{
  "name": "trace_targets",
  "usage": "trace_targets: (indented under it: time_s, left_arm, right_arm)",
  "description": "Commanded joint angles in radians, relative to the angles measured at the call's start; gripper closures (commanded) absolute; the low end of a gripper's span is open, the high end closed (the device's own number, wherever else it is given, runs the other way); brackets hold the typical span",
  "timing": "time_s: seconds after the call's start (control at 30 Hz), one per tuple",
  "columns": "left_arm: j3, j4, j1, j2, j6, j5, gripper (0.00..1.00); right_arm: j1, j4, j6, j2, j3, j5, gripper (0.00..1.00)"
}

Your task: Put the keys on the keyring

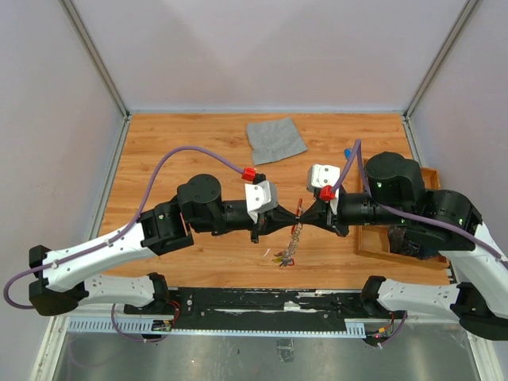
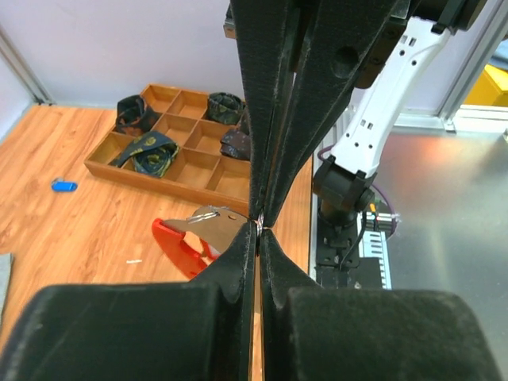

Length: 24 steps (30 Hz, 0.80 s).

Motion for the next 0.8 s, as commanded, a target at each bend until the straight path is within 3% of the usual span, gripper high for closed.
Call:
trace_targets:
  time_s: [0.0, 0.07, 0.3, 0.6, 0.77]
  left_arm:
    - [0.048, 0.006, 0.001, 0.016, 0.026, -0.020, 0.99]
    - [0.044, 0.016, 0.001, 0.011, 0.022, -0.024, 0.99]
    - [-0.019, 0.147, 0.001, -0.051, -0.015, 0.015, 0.99]
    - [-0.122, 0.401, 0.001, -0.112, -0.121, 0.123, 1.00]
    - [-0.126, 0.438, 0.002, -0.118, -0.140, 0.170, 0.99]
  right_arm:
    - [-0.006, 0.002, -0.015, 0.002, 0.034, -0.009, 1.00]
    - [-0.006, 0.036, -0.022, -0.018, 0.012, -0.008, 0.99]
    - [-0.007, 0.319, -0.039, -0.182, -0.179, -0.006, 0.72]
    - [-0.006, 0.548, -0.030, -0.317, -0.363, -0.093, 0.73]
    - [-0.006, 0.669, 0.024, -0.349, -0.417, -0.155, 0.75]
